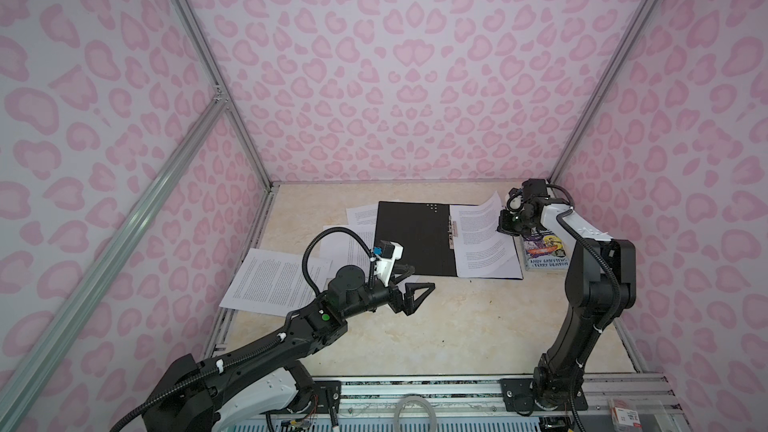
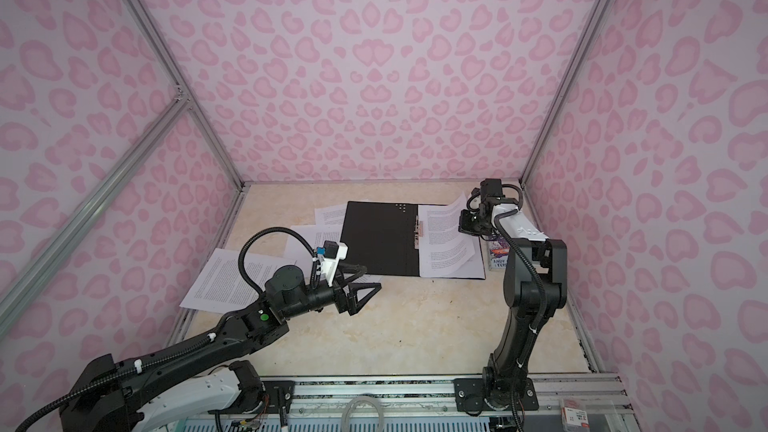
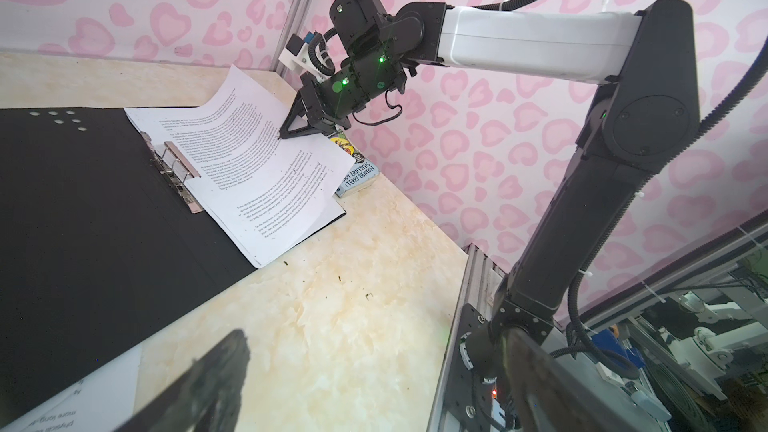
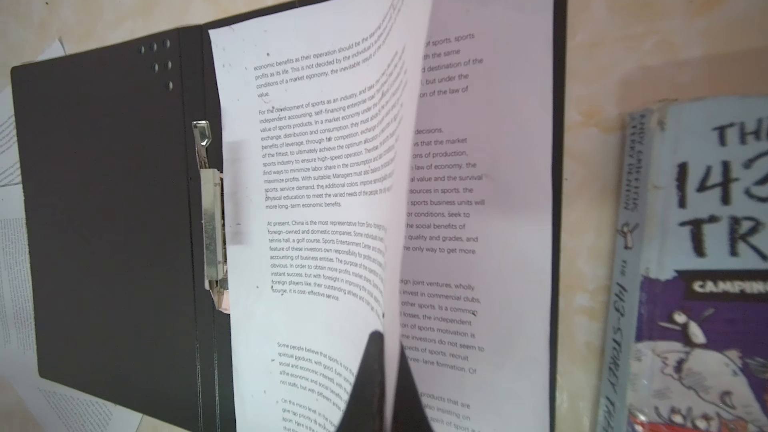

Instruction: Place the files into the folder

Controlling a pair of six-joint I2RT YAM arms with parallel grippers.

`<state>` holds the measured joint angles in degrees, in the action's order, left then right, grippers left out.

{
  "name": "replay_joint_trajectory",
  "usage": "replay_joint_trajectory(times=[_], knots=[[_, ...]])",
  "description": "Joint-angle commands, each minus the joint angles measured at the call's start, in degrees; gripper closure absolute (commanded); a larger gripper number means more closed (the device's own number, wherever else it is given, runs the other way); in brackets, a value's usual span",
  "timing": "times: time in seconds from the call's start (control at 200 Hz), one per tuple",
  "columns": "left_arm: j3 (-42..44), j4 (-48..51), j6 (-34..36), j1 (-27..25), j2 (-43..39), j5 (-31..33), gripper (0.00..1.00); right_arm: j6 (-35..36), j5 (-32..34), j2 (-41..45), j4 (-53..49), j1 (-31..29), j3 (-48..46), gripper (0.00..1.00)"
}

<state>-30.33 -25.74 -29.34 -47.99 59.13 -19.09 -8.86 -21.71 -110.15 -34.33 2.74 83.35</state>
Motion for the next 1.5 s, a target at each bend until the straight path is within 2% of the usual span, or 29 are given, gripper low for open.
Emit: replay_joint_trajectory(times=[0.0, 0.86, 0.945, 1.09, 1.215, 1.42, 1.495], knots=[[-1.0, -0.8, 0.5, 0.0, 0.4, -0.5, 0.03, -0.2, -0.7, -0.5, 0.6, 0.0, -0.6, 1.00], [-1.4, -0.2, 0.4, 0.1, 0.8, -0.5, 0.03, -1.0, -1.3, 0.1, 2.1, 0.0, -2.9, 0.98], [-1.5, -0.1, 0.4, 0.1, 0.8, -0.6, 0.03, -1.1, -1.2, 0.1, 2.2, 0.0, -3.0, 0.91], [-1.3, -0.1, 0.5, 0.0, 0.6, -0.3, 0.03, -1.0, 0.8, 0.2, 1.6, 0.0, -2.8, 0.68], [-1.3, 0.0, 0.6, 0.0, 0.5, -0.2, 0.03, -1.4, 5.4, 0.4, 0.1, 0.1, -2.2, 0.50], [-1.5, 0.3, 0.6, 0.1, 0.6, -0.1, 0.03, -2.3, 11.9, 0.3, -3.2, 0.4, -1.1, 0.38], [-1.5, 0.4, 0.6, 0.0, 0.6, -0.2, 0.03, -2.9, 13.6, 0.6, -3.7, 0.5, -1.2, 0.36]])
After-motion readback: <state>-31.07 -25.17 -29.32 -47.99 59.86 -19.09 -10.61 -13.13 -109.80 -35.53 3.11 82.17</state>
